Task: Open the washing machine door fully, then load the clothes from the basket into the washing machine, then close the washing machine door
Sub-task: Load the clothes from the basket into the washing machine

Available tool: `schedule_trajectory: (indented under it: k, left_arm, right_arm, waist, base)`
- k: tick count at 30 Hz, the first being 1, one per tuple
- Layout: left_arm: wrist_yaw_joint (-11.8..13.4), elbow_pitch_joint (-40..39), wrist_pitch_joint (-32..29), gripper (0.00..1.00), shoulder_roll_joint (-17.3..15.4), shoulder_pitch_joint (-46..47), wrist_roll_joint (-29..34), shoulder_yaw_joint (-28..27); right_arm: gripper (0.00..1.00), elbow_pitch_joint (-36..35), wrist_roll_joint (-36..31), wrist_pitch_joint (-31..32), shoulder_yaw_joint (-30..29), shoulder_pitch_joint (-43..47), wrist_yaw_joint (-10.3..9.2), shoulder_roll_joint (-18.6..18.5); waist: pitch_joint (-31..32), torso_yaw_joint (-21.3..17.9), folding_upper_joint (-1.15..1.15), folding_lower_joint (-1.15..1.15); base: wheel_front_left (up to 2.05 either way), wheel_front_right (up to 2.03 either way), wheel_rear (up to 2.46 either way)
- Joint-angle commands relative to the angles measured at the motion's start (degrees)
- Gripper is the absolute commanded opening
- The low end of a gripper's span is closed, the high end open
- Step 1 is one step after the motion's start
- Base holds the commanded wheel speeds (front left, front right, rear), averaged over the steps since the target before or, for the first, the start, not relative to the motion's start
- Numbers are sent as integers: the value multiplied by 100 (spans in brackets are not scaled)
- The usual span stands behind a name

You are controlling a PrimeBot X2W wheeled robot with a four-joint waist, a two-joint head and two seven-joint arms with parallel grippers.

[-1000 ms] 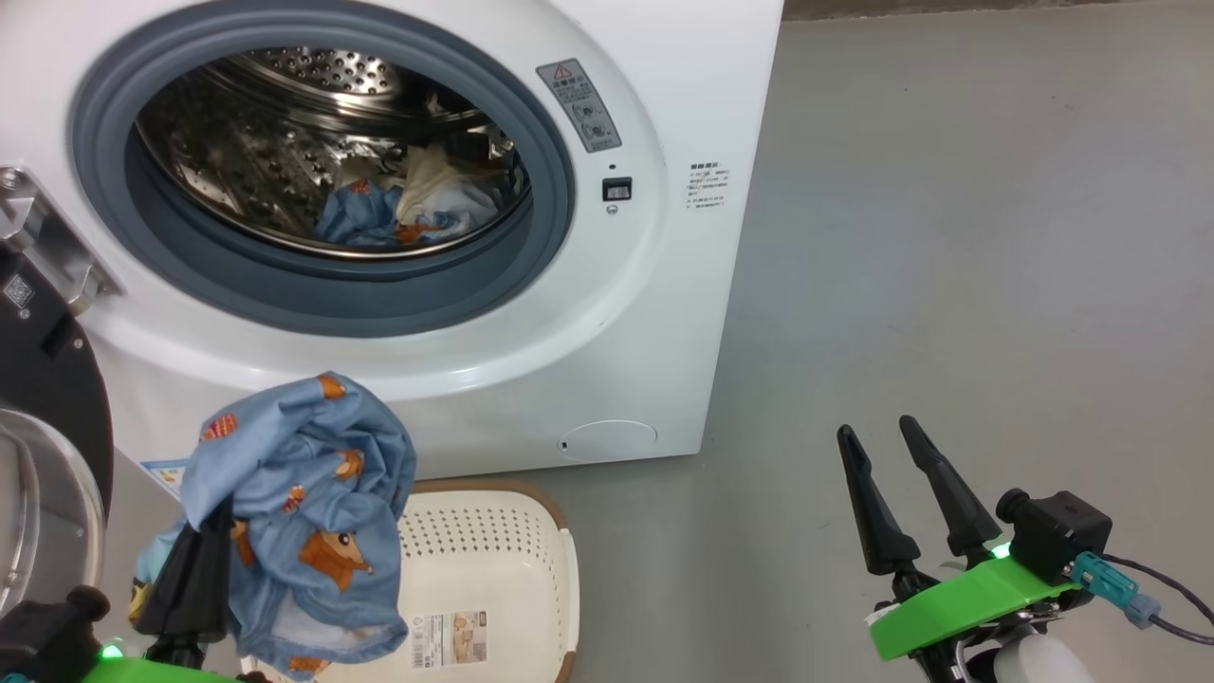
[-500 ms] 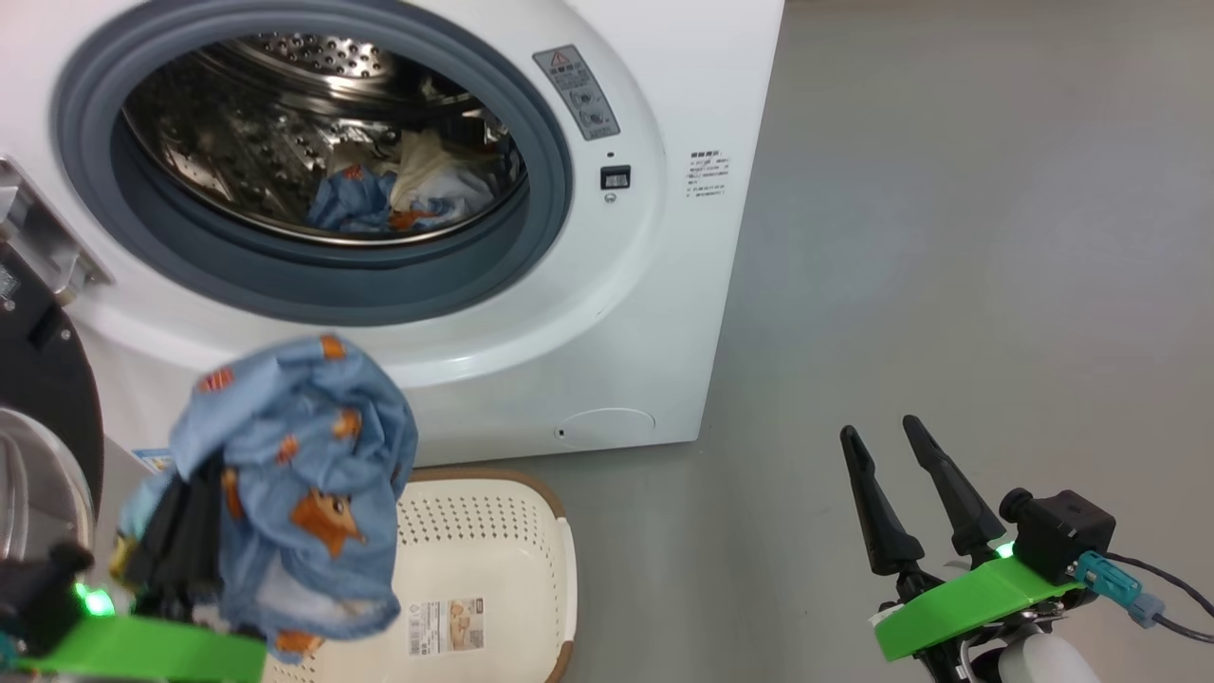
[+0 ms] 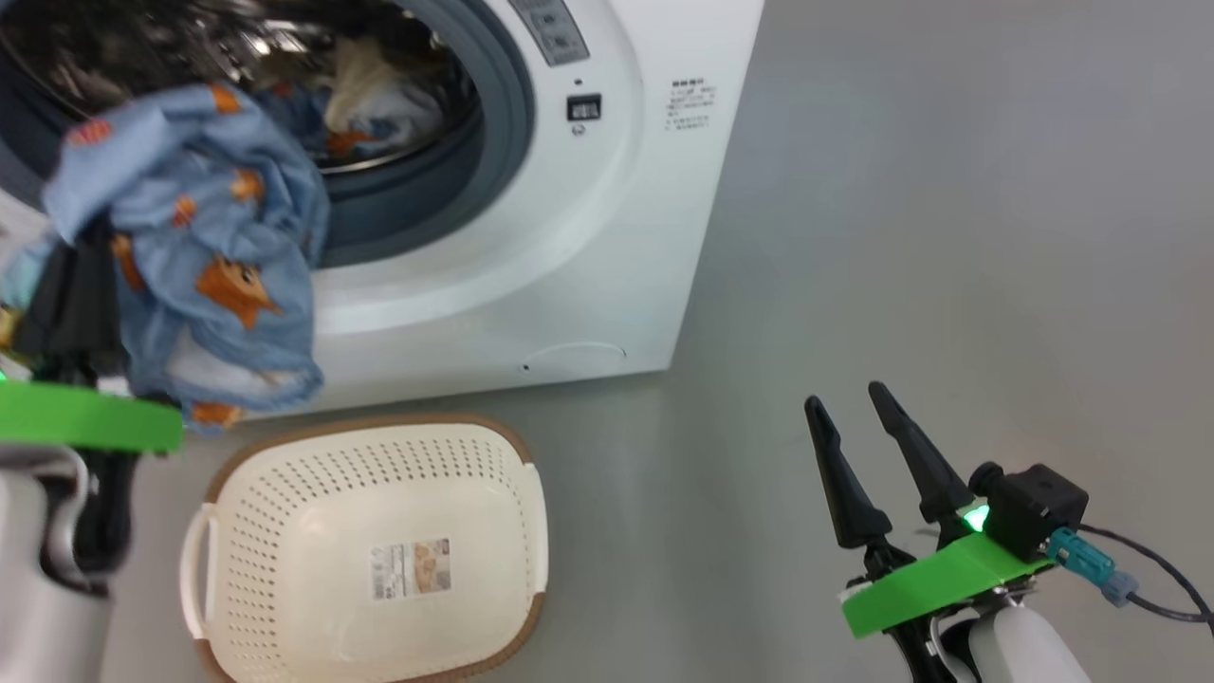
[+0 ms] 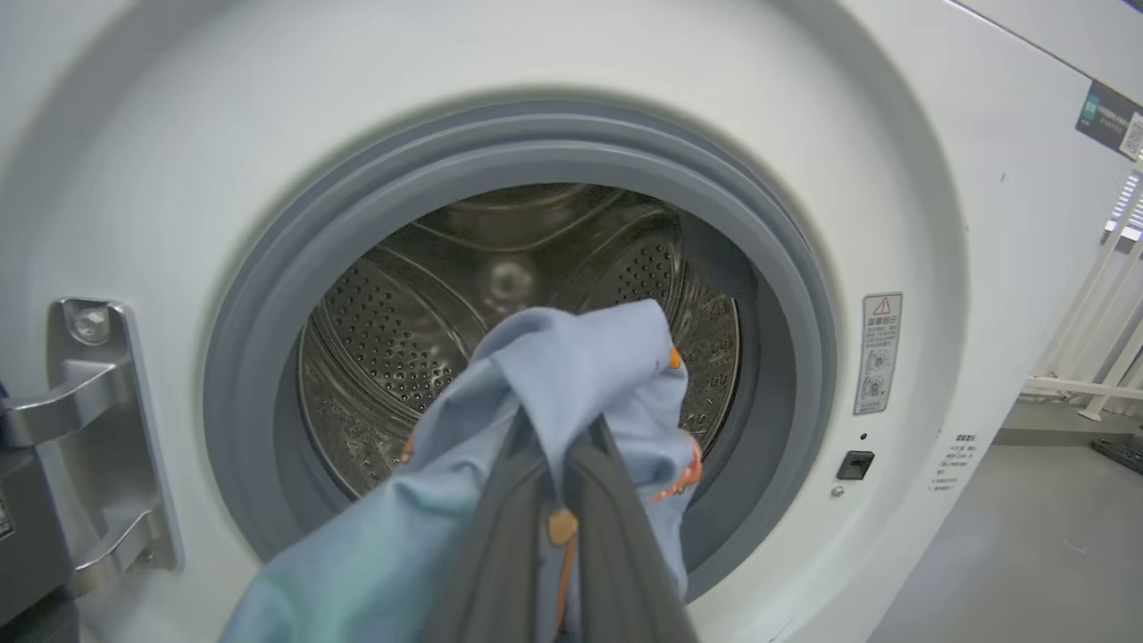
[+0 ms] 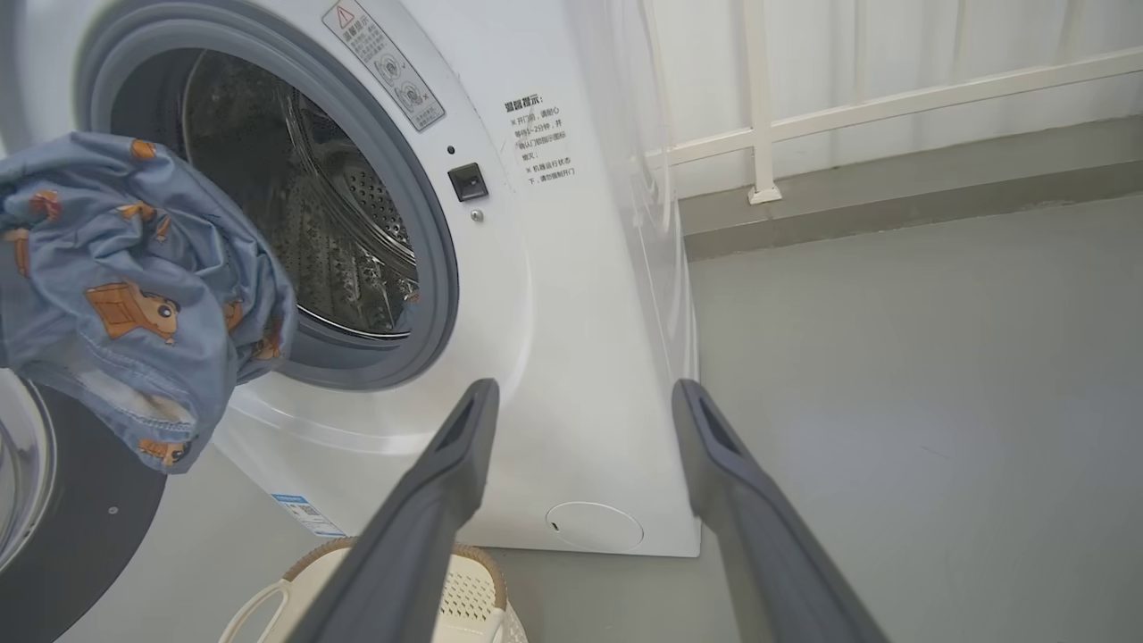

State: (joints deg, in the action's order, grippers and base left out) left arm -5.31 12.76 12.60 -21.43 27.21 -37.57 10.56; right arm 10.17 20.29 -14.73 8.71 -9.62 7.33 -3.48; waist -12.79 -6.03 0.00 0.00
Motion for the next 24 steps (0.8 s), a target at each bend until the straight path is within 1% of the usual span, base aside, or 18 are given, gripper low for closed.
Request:
schedule_trajectory:
  k: [1, 5, 6, 7, 8, 11, 17, 21, 24]
  left_arm:
    - [-82, 127, -11, 0, -285, 536, -51, -248]
    - [-156, 602, -57, 0, -383, 1130, -172, -177]
    - [-156, 602, -57, 0, -383, 1130, -172, -177]
    - [-178, 810, -93, 0, -430, 1400, -209, -102]
    - [-178, 810, -93, 0, -430, 1400, -209, -102]
    - [-198, 1094, -109, 0, -505, 1796, -251, 2]
    - [-214, 1539, -137, 0, -662, 2540, -284, 283]
    - [-216, 1788, -185, 0, -856, 3088, -329, 575]
    - [-216, 1910, -231, 0, -943, 3421, -365, 756]
  right_arm:
    - [100, -208, -53, -27, 192, -196, 16, 53]
    - [100, -343, 142, -27, 292, -293, 16, 57]
    - [100, -343, 142, -27, 292, -293, 16, 57]
    - [100, -406, 201, -27, 324, -328, 16, 58]
    - [100, -406, 201, -27, 324, -328, 16, 58]
    - [100, -498, 275, -27, 374, -375, 16, 59]
    - [100, -650, 414, -27, 451, -413, 16, 59]
    - [100, -764, 498, -27, 489, -403, 16, 59]
    - [100, -829, 539, -27, 508, -428, 16, 59]
  waist:
    - [-498, -307, 0, 0]
    - [-853, -477, 0, 0]
    - [-853, -477, 0, 0]
    - [-1015, -551, 0, 0]
    - [-1015, -551, 0, 0]
    - [-1249, -654, 0, 0]
    - [-1664, -843, 0, 0]
    - [-1974, -978, 0, 0]
    - [-2146, -1053, 0, 0]
  base:
    - [0, 0, 0]
    - [0, 0, 0]
    - [0, 0, 0]
    - [0, 0, 0]
    - [0, 0, 0]
    - [0, 0, 0]
    - [0, 0, 0]
    - [0, 0, 0]
    - [0, 0, 0]
